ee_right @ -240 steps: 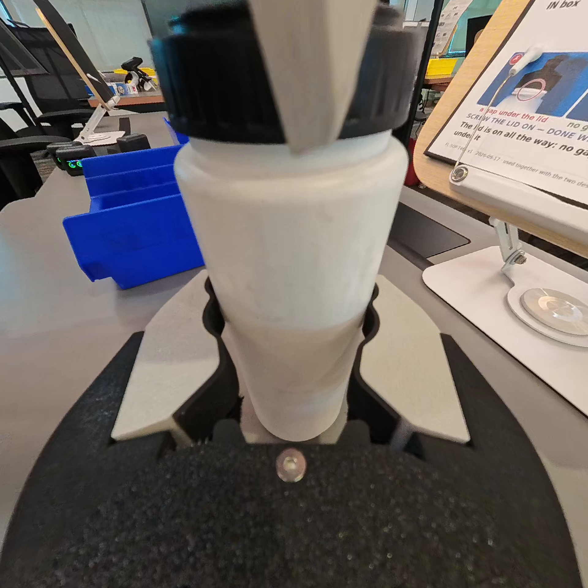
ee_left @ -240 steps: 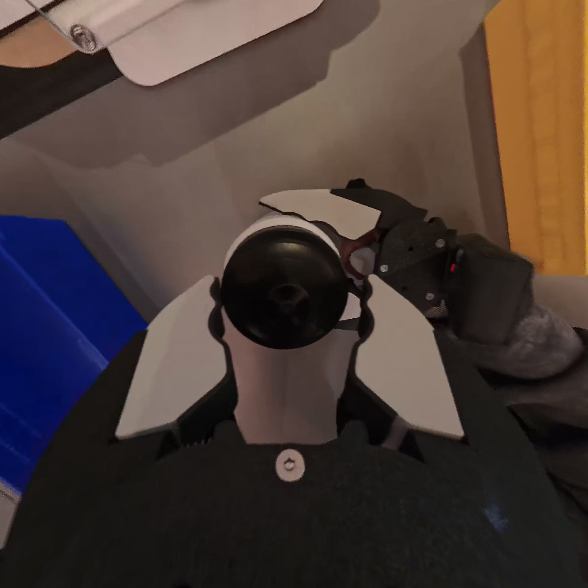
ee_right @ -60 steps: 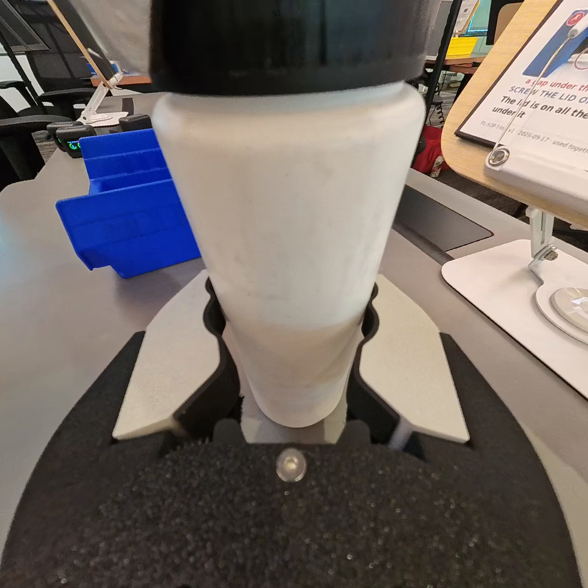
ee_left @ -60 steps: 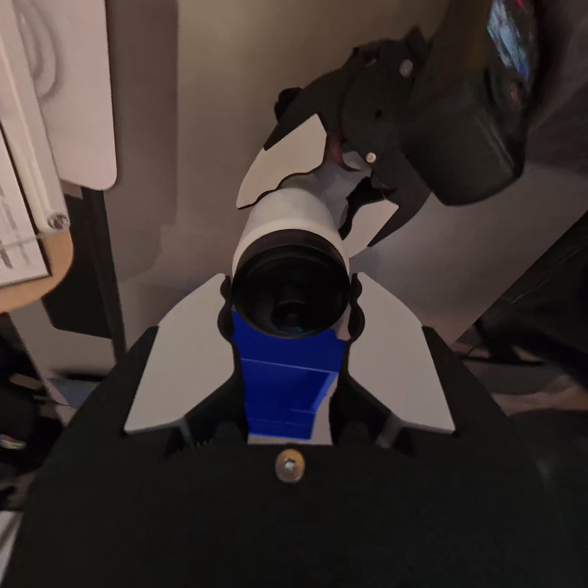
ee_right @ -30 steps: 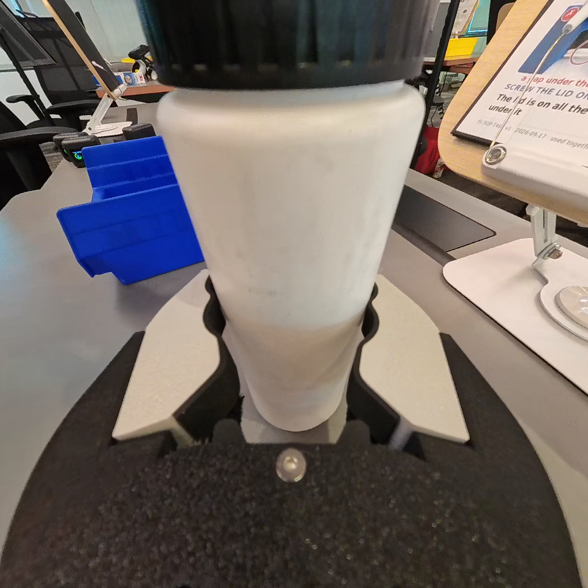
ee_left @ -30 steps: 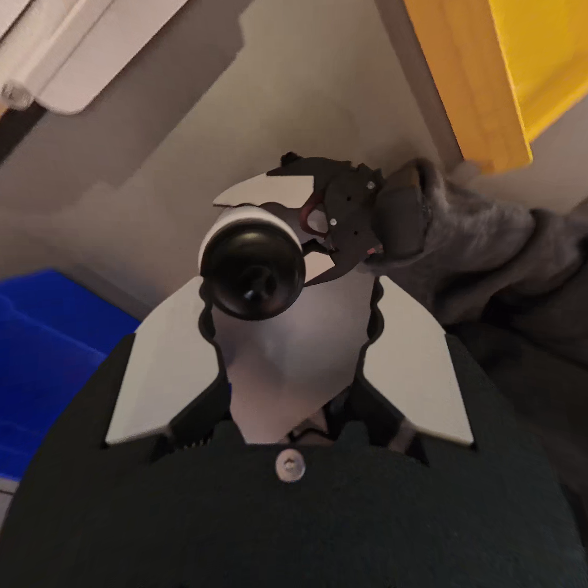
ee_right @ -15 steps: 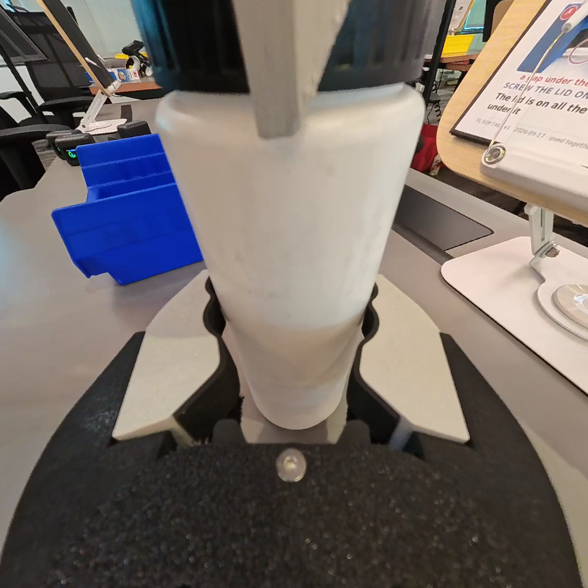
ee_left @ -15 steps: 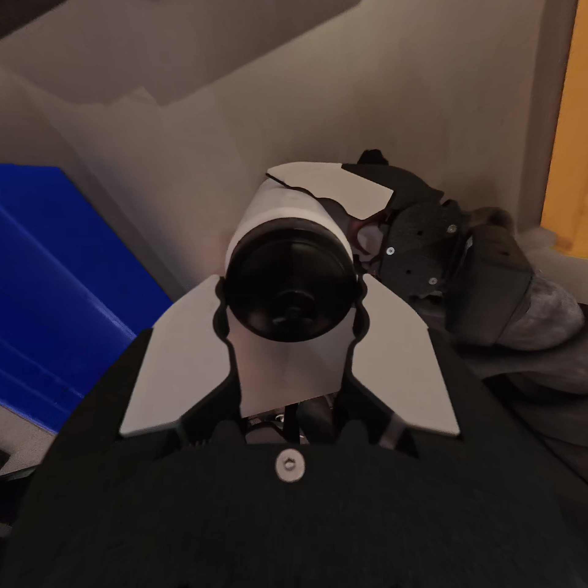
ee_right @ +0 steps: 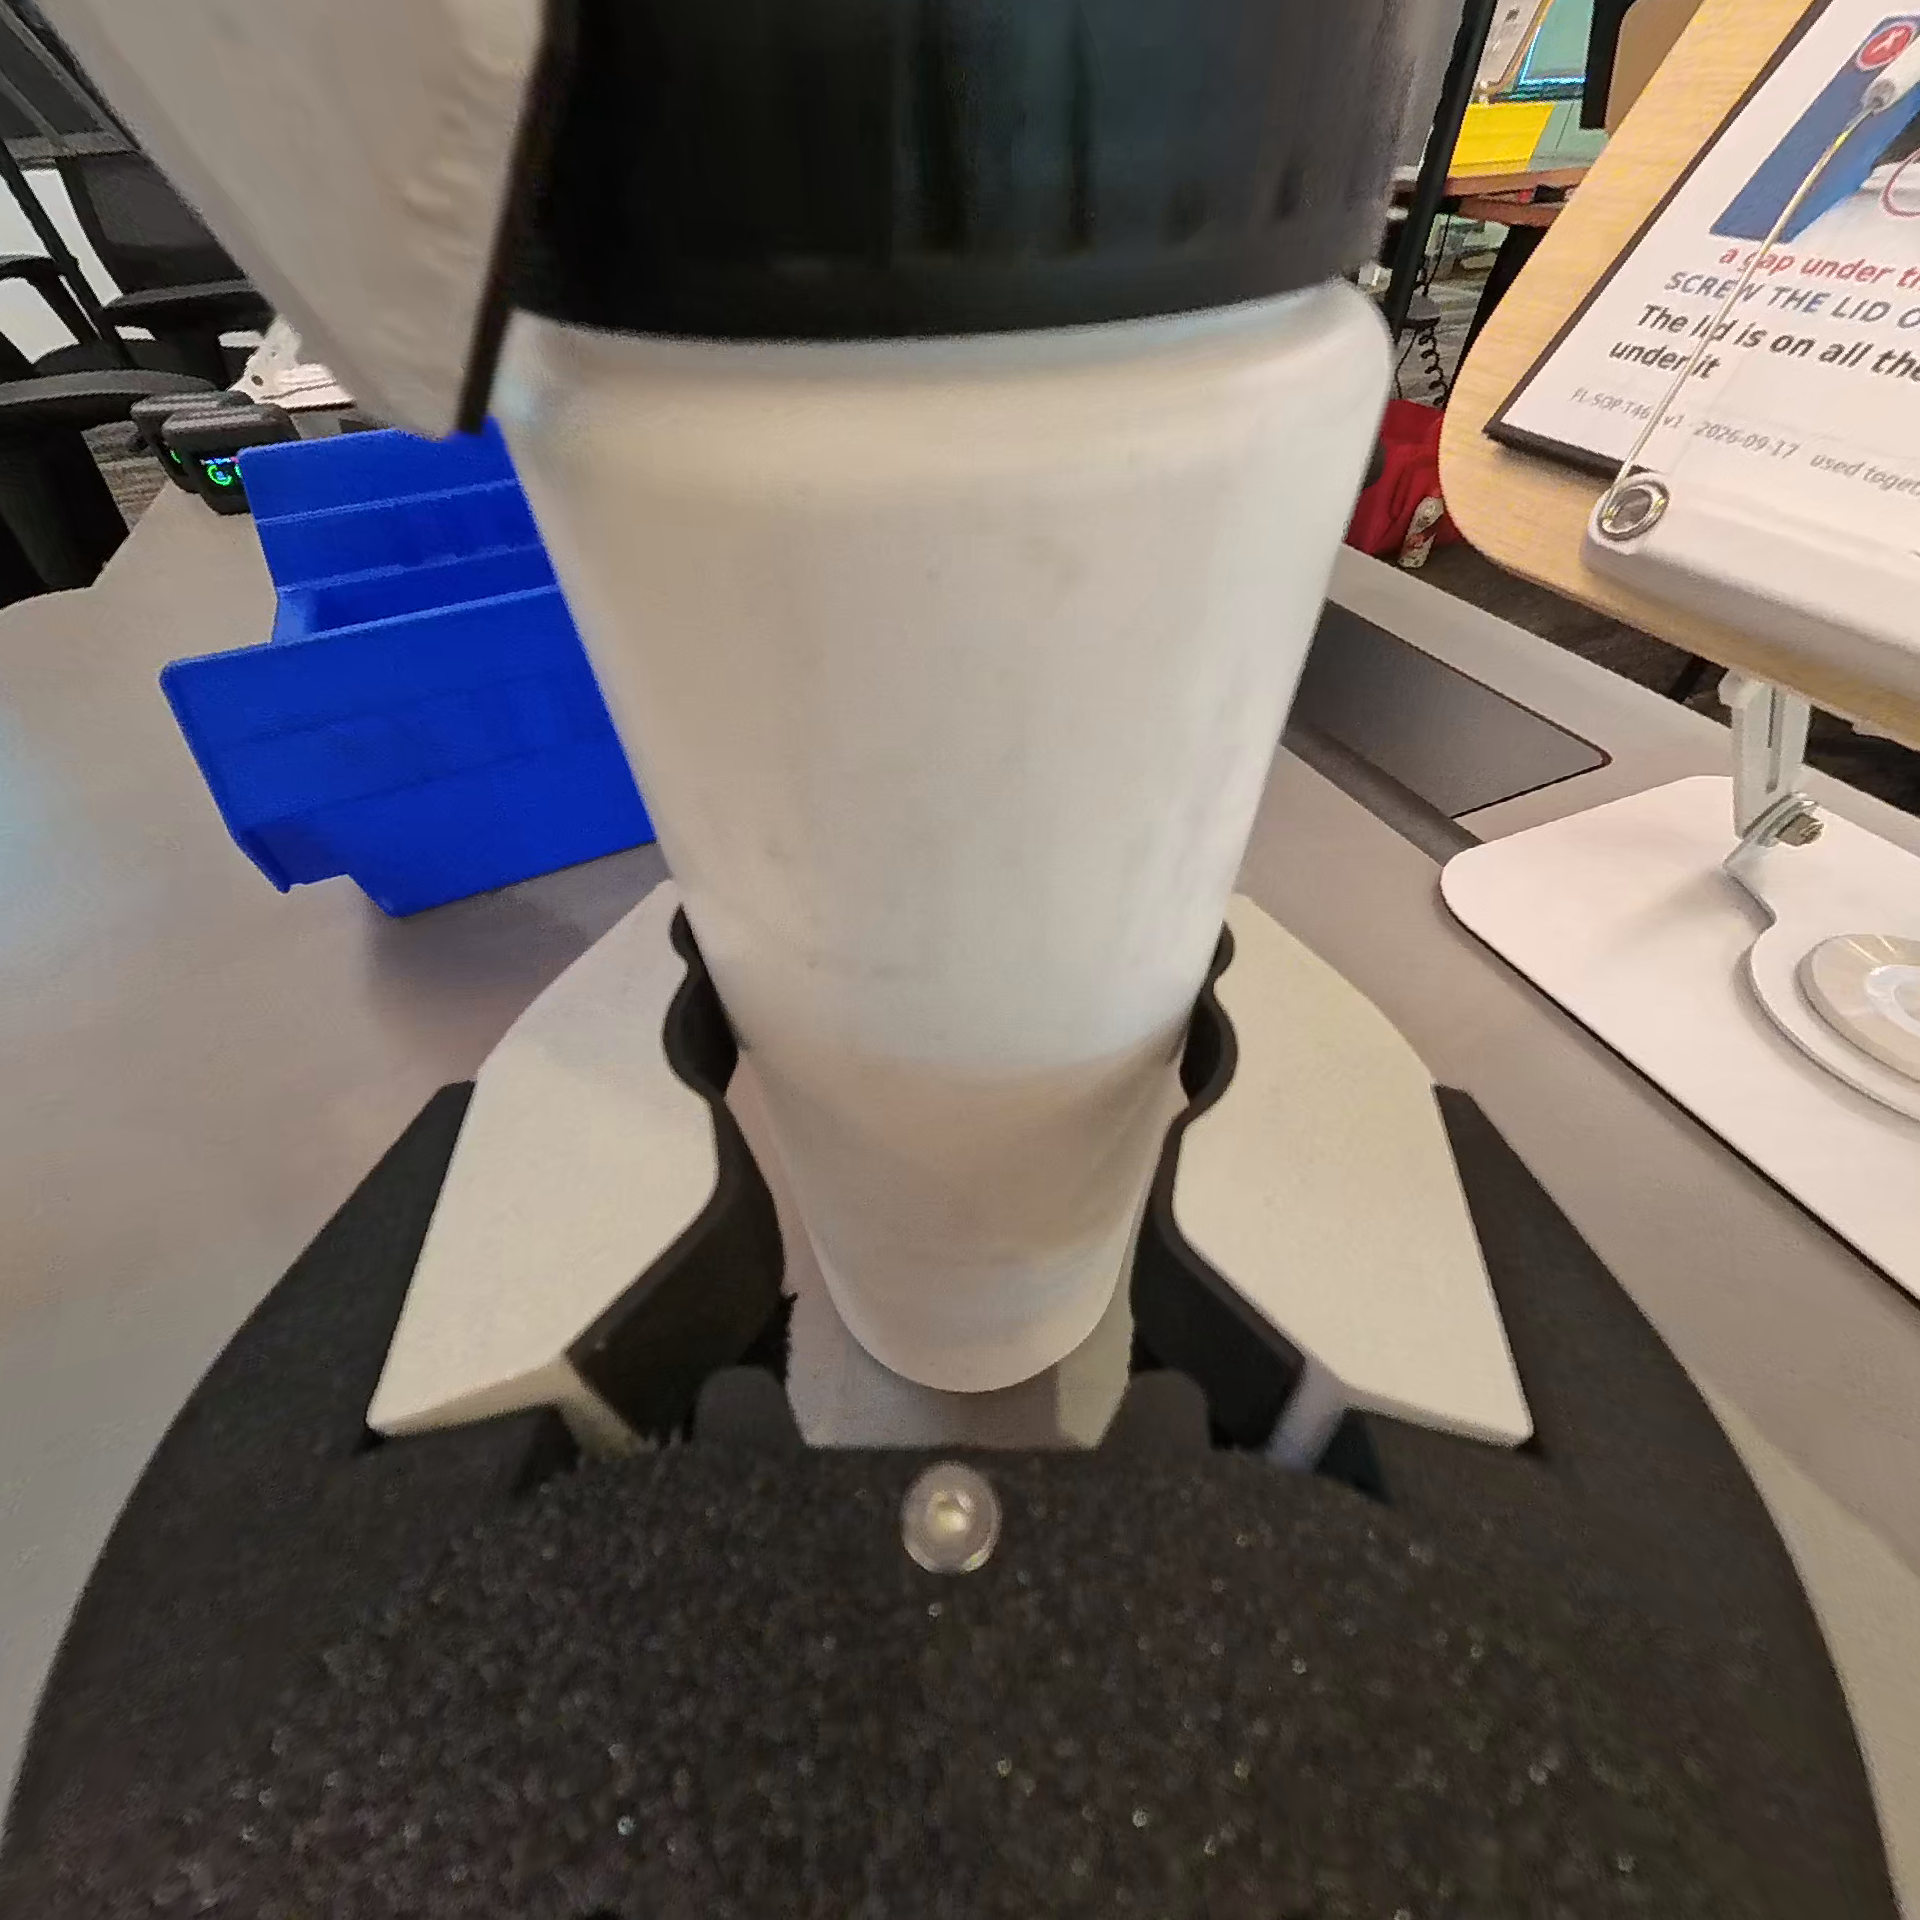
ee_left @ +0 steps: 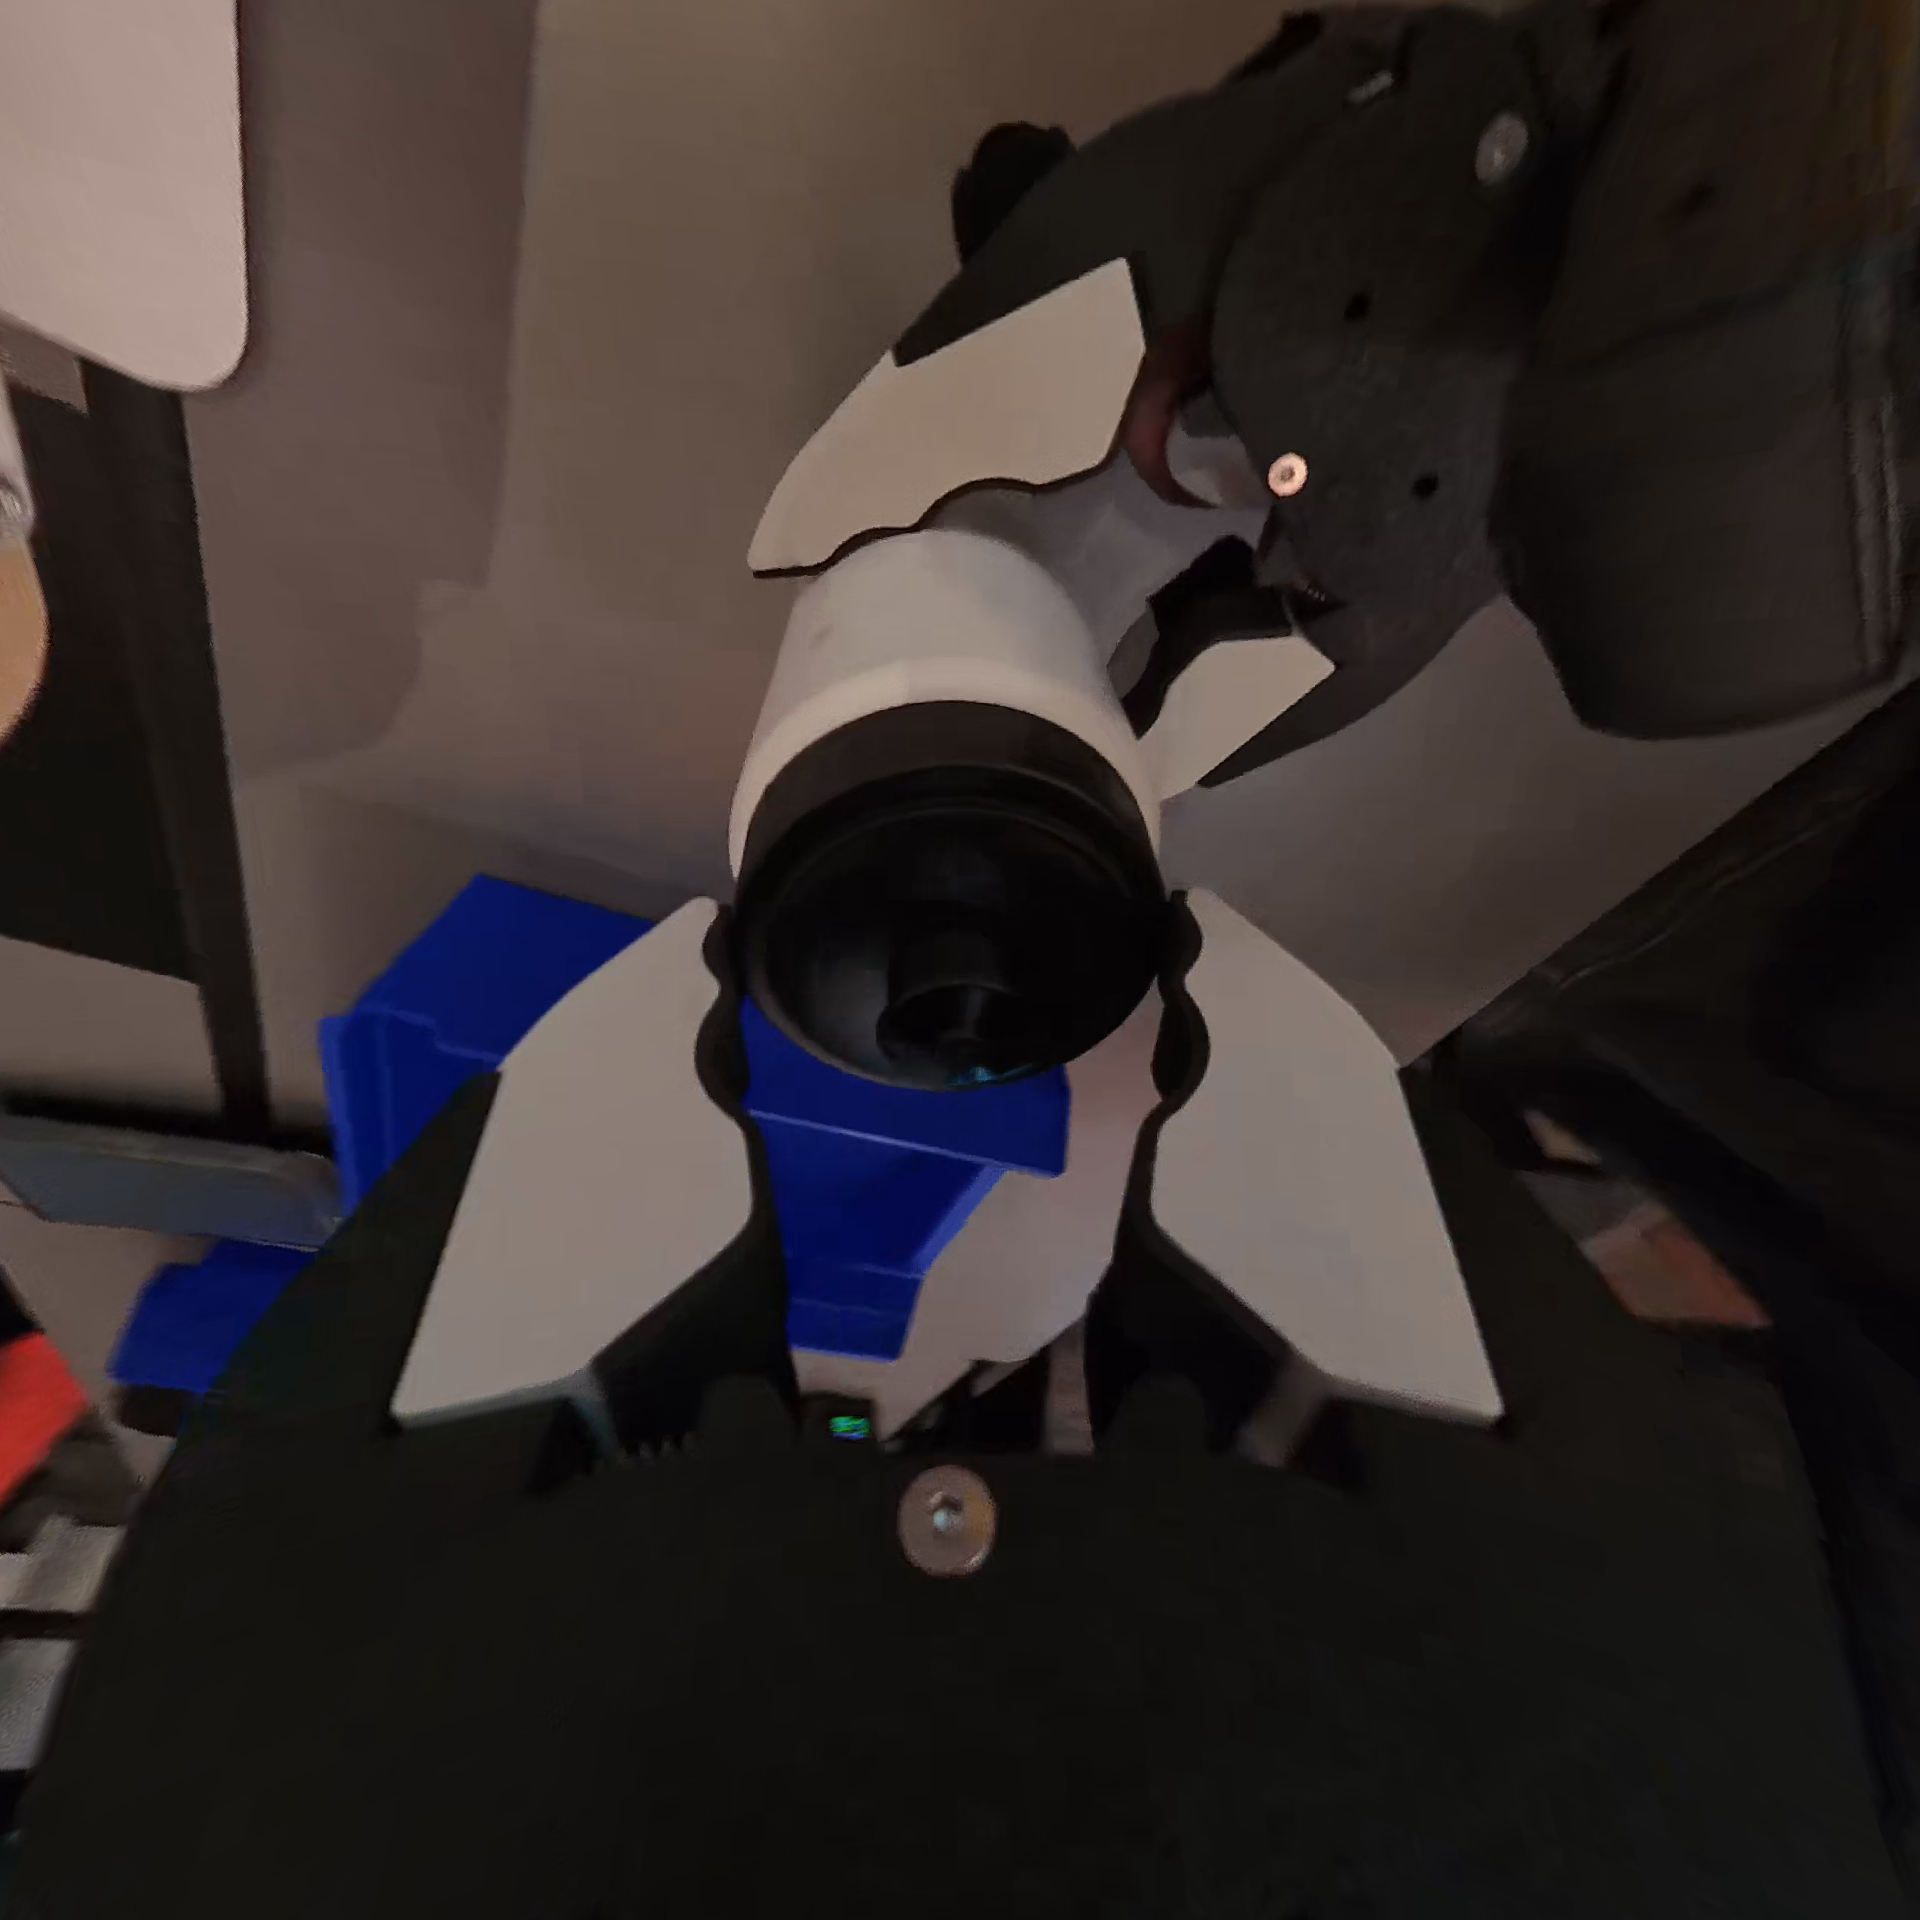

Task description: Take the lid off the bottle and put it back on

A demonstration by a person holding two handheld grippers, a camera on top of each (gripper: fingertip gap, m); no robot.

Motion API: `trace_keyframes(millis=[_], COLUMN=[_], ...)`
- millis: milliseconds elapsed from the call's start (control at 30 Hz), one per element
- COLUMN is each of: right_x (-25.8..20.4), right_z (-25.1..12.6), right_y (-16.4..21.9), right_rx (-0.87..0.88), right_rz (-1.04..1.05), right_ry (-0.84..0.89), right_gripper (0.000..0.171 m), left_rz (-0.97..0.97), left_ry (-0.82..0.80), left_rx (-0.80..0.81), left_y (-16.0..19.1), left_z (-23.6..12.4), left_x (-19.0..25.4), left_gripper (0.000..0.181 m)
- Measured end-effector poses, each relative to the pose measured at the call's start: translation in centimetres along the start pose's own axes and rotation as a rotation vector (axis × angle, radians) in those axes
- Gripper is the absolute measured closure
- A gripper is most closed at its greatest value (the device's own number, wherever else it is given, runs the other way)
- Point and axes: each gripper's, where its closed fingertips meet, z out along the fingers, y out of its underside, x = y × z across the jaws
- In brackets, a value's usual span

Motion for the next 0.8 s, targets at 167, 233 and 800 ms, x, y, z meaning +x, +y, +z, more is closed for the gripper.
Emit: trace_keyframes(millis=[167,233,800], right_x=[0.0,0.0,0.1], right_z=[0.0,0.0,0.0], right_y=[0.0,0.0,0.0], right_rx=[-0.005,-0.006,0.004], right_rz=[-0.002,-0.001,0.011], right_ry=[-0.003,-0.004,-0.002], right_gripper=[0.085,0.085,0.084], left_rz=[0.305,0.406,0.154], left_ry=[-0.074,-0.09,0.002], left_rx=[-0.063,-0.073,0.154], left_y=[0.2,0.1,-1.0], left_z=[0.1,0.1,-1.0], left_x=[-0.3,-0.4,0.6], left_gripper=[0.102,0.104,0.093])
